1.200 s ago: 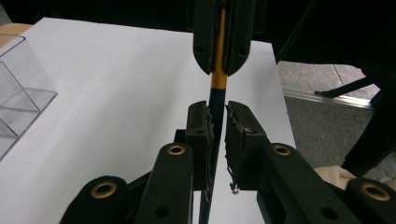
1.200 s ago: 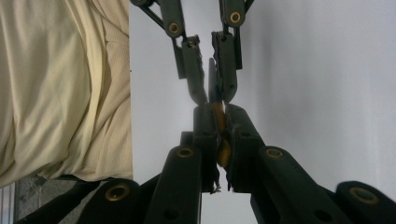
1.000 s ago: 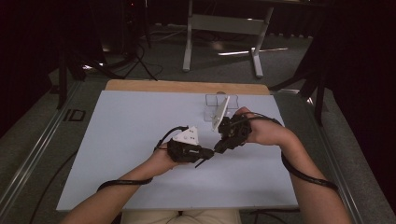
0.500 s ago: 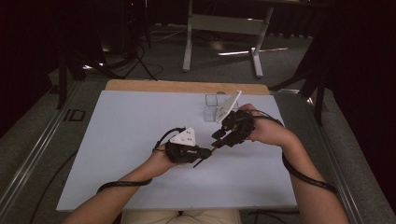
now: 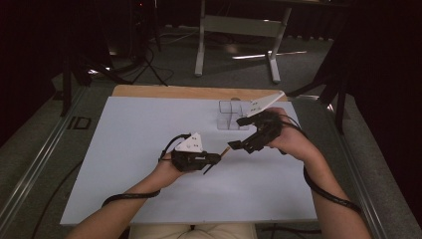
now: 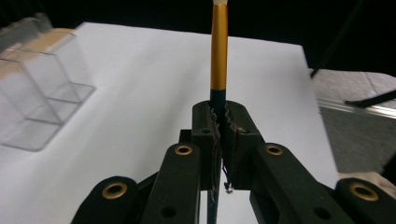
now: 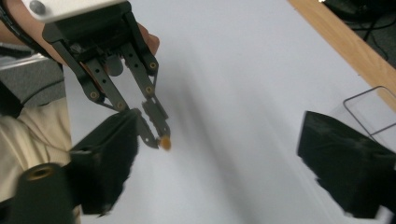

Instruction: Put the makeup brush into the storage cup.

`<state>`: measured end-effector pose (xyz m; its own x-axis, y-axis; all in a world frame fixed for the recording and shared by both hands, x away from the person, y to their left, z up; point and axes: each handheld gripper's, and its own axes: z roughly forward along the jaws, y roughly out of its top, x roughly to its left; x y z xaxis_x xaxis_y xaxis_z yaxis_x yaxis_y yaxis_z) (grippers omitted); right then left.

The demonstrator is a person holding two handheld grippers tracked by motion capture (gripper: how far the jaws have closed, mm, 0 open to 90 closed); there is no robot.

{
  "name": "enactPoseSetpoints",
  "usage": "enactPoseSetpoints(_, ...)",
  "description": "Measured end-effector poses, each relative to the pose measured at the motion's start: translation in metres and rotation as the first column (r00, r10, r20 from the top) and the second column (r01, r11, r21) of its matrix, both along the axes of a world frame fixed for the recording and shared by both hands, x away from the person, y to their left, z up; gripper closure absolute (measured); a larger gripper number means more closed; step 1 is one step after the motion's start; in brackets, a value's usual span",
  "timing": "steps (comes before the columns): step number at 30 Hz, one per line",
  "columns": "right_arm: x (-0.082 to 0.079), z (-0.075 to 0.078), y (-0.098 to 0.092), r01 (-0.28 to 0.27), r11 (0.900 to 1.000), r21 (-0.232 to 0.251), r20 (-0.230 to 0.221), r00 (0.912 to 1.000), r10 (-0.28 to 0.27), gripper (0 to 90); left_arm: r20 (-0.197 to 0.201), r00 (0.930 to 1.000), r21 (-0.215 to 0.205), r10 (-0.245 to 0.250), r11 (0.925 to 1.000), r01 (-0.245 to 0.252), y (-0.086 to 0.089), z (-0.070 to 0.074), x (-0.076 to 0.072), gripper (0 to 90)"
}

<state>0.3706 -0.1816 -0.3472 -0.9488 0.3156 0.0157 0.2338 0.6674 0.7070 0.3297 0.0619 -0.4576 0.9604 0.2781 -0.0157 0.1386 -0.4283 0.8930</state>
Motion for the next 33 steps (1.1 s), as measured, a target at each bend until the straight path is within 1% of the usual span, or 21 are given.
enactPoseSetpoints(1,0.000,0.000,-0.002,0.003,1.000,0.010,0.004,1.0000,-0.003,11.0,0.003,1.0000,-0.005,0.008,1.0000,-0.008,0.001,0.000,0.000,84.4)
enactPoseSetpoints(2,0.000,0.000,-0.004,0.019,0.999,0.026,0.010,0.9998,-0.020,11.0,0.006,0.9999,-0.008,0.016,0.9998,-0.016,0.002,0.001,0.001,84.4)
enactPoseSetpoints(6,0.001,-0.002,-0.014,0.056,0.996,0.075,0.012,0.9983,-0.057,11.5,0.002,0.9994,-0.025,0.034,0.9991,-0.034,0.005,0.002,0.002,84.4)
enactPoseSetpoints(7,0.000,-0.002,-0.016,0.054,0.995,0.081,0.032,0.9979,-0.057,14.6,0.007,0.9991,-0.028,0.041,0.9988,-0.041,0.005,0.003,0.002,84.4)
enactPoseSetpoints(8,-0.002,-0.003,-0.017,0.058,0.994,0.091,0.072,0.9953,-0.064,15.1,0.008,0.9990,-0.032,0.045,0.9985,-0.044,0.006,0.004,0.003,84.4)
enactPoseSetpoints(9,-0.003,-0.003,-0.020,0.054,0.992,0.117,0.099,0.9929,-0.065,15.6,0.005,0.9988,-0.042,0.050,0.9979,-0.049,0.007,0.005,0.003,84.4)
enactPoseSetpoints(10,-0.004,-0.004,-0.022,0.047,0.989,0.141,0.107,0.9923,-0.062,15.5,0.011,0.9982,-0.045,0.058,0.9973,-0.058,0.008,0.006,0.004,84.4)
enactPoseSetpoints(11,-0.005,-0.004,-0.024,0.051,0.987,0.152,0.114,0.9912,-0.068,15.5,0.008,0.9981,-0.053,0.062,0.9967,-0.061,0.009,0.007,0.004,84.4)
enactPoseSetpoints(13,-0.006,-0.005,-0.028,0.060,0.981,0.184,0.080,0.9940,-0.075,15.6,0.012,0.9975,-0.064,0.070,0.9955,-0.069,0.011,0.008,0.005,84.4)
enactPoseSetpoints(15,-0.009,-0.008,-0.030,0.074,0.978,0.196,0.076,0.9930,-0.090,15.6,0.020,0.9969,-0.068,0.076,0.9949,-0.074,0.011,0.010,0.005,84.4)
enactPoseSetpoints(16,-0.011,-0.011,-0.031,0.084,0.976,0.203,0.059,0.9935,-0.098,15.6,0.017,0.9971,-0.073,0.074,0.9947,-0.072,0.012,0.011,0.005,84.4)
enactPoseSetpoints(18,-0.015,-0.015,-0.032,0.100,0.973,0.209,0.067,0.9909,-0.117,15.8,0.025,0.9967,-0.078,0.077,0.9941,-0.075,0.012,0.013,0.006,84.4)
enactPoseSetpoints(20,-0.018,-0.020,-0.034,0.105,0.966,0.237,0.059,0.9907,-0.122,15.7,0.025,0.9963,-0.087,0.082,0.9930,-0.080,0.012,0.015,0.006,84.4)
enactPoseSetpoints(22,-0.022,-0.026,-0.034,0.113,0.964,0.239,0.063,0.9893,-0.132,13.6,0.033,0.9961,-0.094,0.082,0.9925,-0.079,0.012,0.017,0.007,84.4)
enactPoseSetpoints(24,-0.025,-0.032,-0.032,0.122,0.960,0.251,0.064,0.9878,-0.142,13.4,0.040,0.9956,-0.103,0.085,0.9914,-0.081,0.011,0.020,0.007,84.4)
enactPoseSetpoints(25,-0.027,-0.035,-0.031,0.123,0.961,0.247,0.062,0.9879,-0.142,13.3,0.039,0.9957,-0.109,0.084,0.9908,-0.080,0.011,0.021,0.007,84.4)
enactPoseSetpoints(27,-0.030,-0.041,-0.028,0.128,0.956,0.264,0.049,0.9880,-0.146,12.1,0.047,0.9951,-0.116,0.087,0.9900,-0.081,0.011,0.024,0.008,84.4)
enactPoseSetpoints(29,-0.035,-0.046,-0.024,0.136,0.956,0.262,0.048,0.9870,-0.153,11.3,0.050,0.9947,-0.127,0.090,0.9884,-0.083,0.010,0.026,0.008,84.4)
enactPoseSetpoints(31,-0.038,-0.051,-0.021,0.136,0.952,0.275,0.025,0.9886,-0.148,11.7,0.052,0.9943,-0.143,0.093,0.9860,-0.085,0.010,0.028,0.008,84.4)
enactPoseSetpoints(32,-0.040,-0.054,-0.019,0.138,0.950,0.281,0.019,0.9886,-0.149,14.0,0.056,0.9939,-0.145,0.095,0.9857,-0.086,0.009,0.030,0.008,84.4)
enactPoseSetpoints(33,-0.042,-0.058,-0.017,0.144,0.946,0.289,0.000,0.9885,-0.151,14.4,0.056,0.9938,-0.155,0.096,0.9841,-0.086,0.009,0.030,0.008,84.4)
